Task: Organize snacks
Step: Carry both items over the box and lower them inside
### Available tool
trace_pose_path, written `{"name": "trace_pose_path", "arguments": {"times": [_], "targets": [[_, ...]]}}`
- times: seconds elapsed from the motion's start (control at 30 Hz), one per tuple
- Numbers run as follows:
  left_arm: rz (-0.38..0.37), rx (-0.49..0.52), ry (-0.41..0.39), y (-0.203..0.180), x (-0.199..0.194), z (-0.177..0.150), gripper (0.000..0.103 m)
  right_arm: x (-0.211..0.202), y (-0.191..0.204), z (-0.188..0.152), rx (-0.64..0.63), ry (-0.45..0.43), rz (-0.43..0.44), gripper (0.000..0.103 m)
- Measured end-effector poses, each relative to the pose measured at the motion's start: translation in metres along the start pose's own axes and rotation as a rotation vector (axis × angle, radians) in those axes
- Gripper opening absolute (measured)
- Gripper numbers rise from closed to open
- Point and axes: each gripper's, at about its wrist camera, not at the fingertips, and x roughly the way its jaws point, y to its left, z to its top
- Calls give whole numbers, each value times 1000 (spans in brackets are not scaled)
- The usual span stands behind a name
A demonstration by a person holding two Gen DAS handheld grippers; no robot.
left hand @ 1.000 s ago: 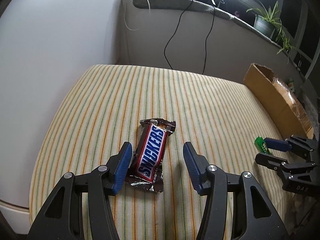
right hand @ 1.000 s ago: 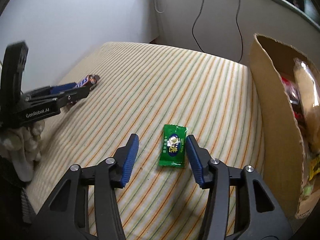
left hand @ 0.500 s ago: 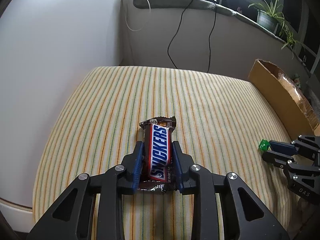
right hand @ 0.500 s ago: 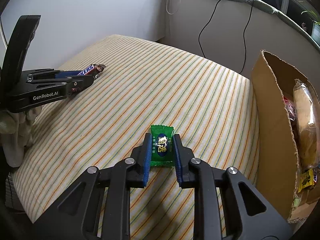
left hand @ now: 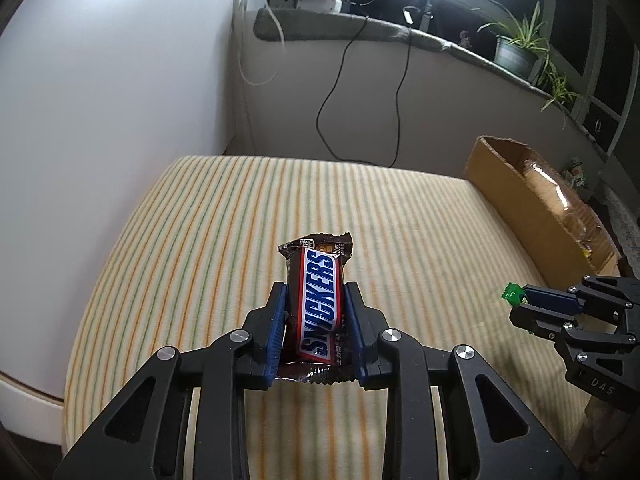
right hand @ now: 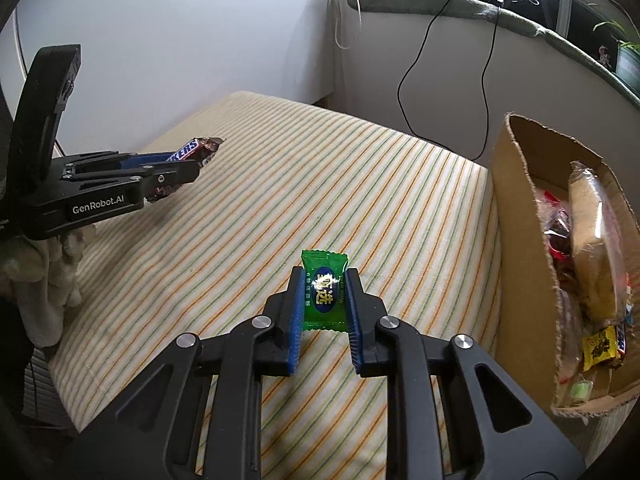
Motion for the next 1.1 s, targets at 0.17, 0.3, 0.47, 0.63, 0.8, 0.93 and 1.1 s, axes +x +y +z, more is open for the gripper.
{"name": "trace_pose_path", "arguments": {"times": [0.17, 0.3, 0.47, 0.63, 0.8, 0.93, 1.1], "targets": [[-17, 19, -26, -15, -8, 10, 26, -24, -2, -5, 5, -34, 8, 19], [-34, 38, -47, -31, -13, 17, 26, -42, -7, -9, 12, -62, 12, 19], [-64, 69, -68, -55, -15, 27, 26, -61, -17, -10, 26, -92, 11, 19], [-90, 95, -84, -77, -17, 35, 26, -79, -28, -14, 46, -117, -2, 19], [-120, 117, -95, -100, -14, 45, 26, -92, -46, -15, 70, -138, -19, 19], [-145, 140, -102, -120, -13, 49, 26, -103, -60, -19, 94, -157, -36, 19], [-178, 169, -103, -147, -9, 57, 26, -115, -81, -23, 119, -175, -56, 19]]}}
